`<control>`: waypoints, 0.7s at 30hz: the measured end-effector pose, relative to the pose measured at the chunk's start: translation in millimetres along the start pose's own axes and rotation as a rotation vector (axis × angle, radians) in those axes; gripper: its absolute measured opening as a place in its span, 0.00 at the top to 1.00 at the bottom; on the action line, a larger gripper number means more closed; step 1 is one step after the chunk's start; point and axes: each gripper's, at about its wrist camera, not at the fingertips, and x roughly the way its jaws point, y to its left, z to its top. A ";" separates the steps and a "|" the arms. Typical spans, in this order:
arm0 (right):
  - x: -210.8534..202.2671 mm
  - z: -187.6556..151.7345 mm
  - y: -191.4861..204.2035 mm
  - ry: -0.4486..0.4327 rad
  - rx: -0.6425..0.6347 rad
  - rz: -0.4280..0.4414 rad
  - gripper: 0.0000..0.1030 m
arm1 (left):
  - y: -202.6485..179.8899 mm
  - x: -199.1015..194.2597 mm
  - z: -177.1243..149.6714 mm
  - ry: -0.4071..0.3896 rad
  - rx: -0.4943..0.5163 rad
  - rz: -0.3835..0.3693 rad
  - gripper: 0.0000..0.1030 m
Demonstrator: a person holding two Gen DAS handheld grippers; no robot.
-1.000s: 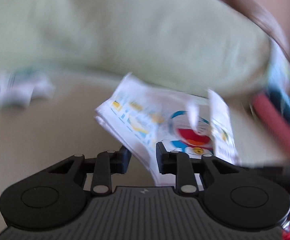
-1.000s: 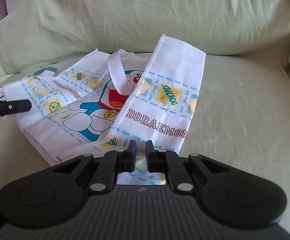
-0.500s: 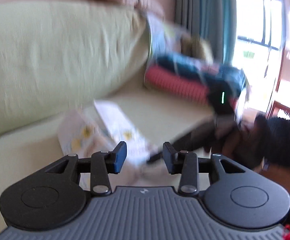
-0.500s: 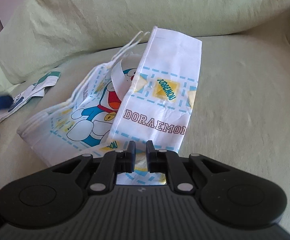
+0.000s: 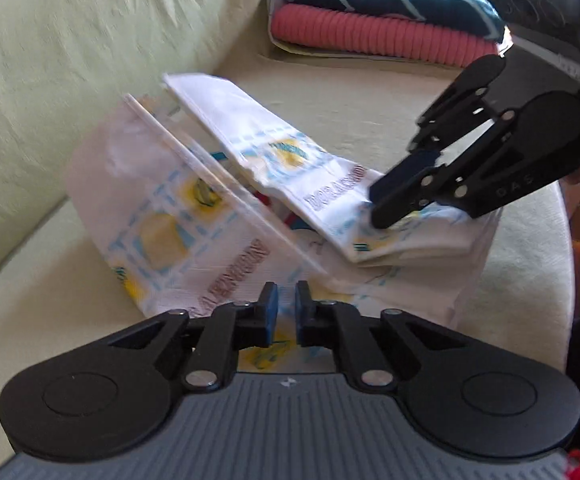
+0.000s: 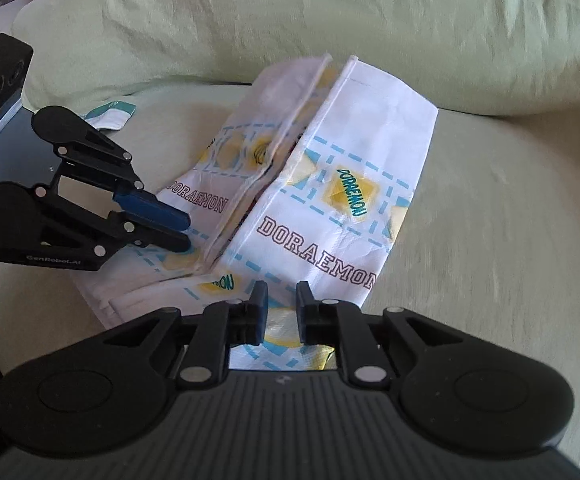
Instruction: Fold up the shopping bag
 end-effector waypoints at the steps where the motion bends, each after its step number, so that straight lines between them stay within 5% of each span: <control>1: -0.2 -0.7 0.0 -0.003 -0.021 0.002 0.84 | -2.1 -2.3 0.1 0.014 0.010 0.009 0.98; 5: -8.5 2.0 -3.2 -0.035 -0.126 0.011 0.76 | -10.7 -30.7 0.9 0.013 0.162 0.110 0.80; 9: -38.3 -6.0 -5.8 -0.105 -0.247 0.045 0.69 | -14.4 -73.0 -15.0 0.015 0.262 0.172 0.51; 13: -74.3 -28.7 2.8 -0.116 -0.385 0.127 0.53 | -33.6 -97.6 -41.9 0.053 0.364 0.165 0.46; 16: -84.4 -48.1 20.7 -0.098 -0.539 0.125 0.37 | -57.3 -90.7 -62.3 0.114 0.534 0.201 0.46; 21: -59.2 -81.4 55.3 -0.150 -0.872 -0.049 0.44 | -68.8 -61.0 -77.9 0.097 0.771 0.292 0.45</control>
